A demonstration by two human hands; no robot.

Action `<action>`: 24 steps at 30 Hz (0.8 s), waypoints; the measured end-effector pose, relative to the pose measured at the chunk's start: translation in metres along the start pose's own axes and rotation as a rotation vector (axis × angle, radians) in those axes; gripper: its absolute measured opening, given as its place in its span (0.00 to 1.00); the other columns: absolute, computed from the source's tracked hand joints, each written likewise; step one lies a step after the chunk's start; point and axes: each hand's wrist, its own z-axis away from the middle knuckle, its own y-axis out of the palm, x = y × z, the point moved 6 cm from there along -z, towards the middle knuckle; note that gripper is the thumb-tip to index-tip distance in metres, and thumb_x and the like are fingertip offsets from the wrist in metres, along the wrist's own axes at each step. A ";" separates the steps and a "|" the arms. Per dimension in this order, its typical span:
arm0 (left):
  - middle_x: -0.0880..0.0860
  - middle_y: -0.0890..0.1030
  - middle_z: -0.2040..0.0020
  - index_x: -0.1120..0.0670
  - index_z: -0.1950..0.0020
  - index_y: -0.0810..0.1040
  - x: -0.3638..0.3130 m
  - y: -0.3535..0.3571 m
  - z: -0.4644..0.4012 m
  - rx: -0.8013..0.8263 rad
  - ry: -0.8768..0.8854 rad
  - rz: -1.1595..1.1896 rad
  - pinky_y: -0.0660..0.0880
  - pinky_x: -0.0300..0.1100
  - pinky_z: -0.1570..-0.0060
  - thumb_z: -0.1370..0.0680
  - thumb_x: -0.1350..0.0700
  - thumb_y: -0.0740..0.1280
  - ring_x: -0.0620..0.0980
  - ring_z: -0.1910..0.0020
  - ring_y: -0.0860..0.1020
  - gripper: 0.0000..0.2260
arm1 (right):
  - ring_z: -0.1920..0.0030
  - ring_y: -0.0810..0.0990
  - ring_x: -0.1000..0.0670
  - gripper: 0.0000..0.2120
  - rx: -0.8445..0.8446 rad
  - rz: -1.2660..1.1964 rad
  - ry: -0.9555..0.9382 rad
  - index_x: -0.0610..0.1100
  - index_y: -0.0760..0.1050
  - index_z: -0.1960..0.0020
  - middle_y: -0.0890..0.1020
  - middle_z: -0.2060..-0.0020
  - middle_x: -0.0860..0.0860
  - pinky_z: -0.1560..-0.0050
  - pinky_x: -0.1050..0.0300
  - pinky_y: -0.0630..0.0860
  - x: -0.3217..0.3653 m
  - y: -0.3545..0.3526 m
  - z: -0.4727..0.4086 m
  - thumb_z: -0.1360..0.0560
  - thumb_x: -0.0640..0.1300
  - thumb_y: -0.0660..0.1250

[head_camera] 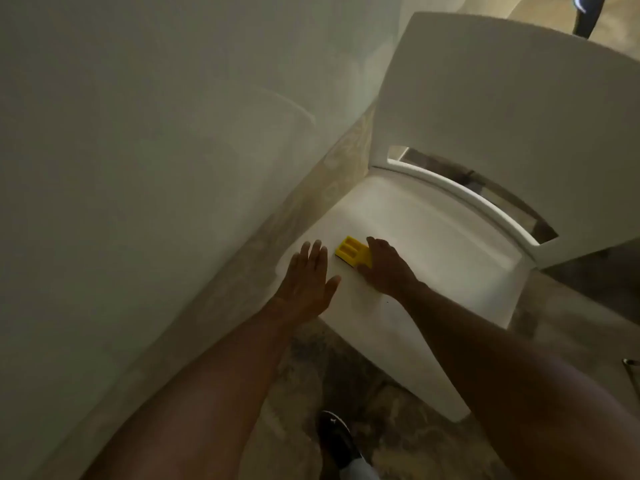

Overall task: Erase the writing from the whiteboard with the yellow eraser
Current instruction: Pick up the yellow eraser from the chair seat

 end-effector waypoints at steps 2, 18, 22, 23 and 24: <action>0.59 0.40 0.15 0.60 0.16 0.42 0.003 0.001 0.003 0.001 -0.016 -0.002 0.39 0.53 0.18 0.13 0.42 0.49 0.59 0.16 0.38 0.33 | 0.28 0.68 0.38 0.35 0.048 0.026 0.013 0.43 0.54 0.20 0.65 0.25 0.41 0.32 0.43 0.70 0.002 0.005 0.002 0.20 0.52 0.65; 0.61 0.39 0.15 0.60 0.17 0.40 0.044 -0.070 0.090 -0.257 -0.126 0.031 0.37 0.52 0.18 0.14 0.44 0.51 0.59 0.17 0.36 0.34 | 0.59 0.73 0.56 0.31 -0.190 -0.252 -0.147 0.53 0.50 0.19 0.75 0.39 0.42 0.64 0.65 0.66 0.088 -0.020 0.048 0.17 0.54 0.59; 0.62 0.40 0.16 0.61 0.17 0.41 0.052 -0.116 0.133 -0.388 -0.133 0.014 0.35 0.50 0.18 0.13 0.45 0.51 0.59 0.17 0.36 0.33 | 0.57 0.74 0.59 0.29 -0.273 -0.448 -0.257 0.53 0.50 0.18 0.72 0.36 0.41 0.65 0.71 0.69 0.151 -0.047 0.083 0.16 0.53 0.56; 0.62 0.40 0.16 0.61 0.17 0.42 0.054 -0.128 0.146 -0.427 -0.139 0.004 0.37 0.52 0.17 0.13 0.44 0.50 0.59 0.17 0.35 0.33 | 0.56 0.75 0.60 0.28 -0.299 -0.489 -0.291 0.54 0.50 0.18 0.71 0.33 0.42 0.65 0.72 0.72 0.168 -0.055 0.092 0.16 0.52 0.56; 0.62 0.40 0.16 0.61 0.17 0.42 0.056 -0.140 0.159 -0.471 -0.141 -0.005 0.39 0.54 0.17 0.13 0.44 0.50 0.59 0.17 0.34 0.33 | 0.55 0.76 0.60 0.28 -0.322 -0.531 -0.321 0.54 0.51 0.19 0.70 0.31 0.42 0.64 0.73 0.74 0.185 -0.064 0.102 0.16 0.52 0.57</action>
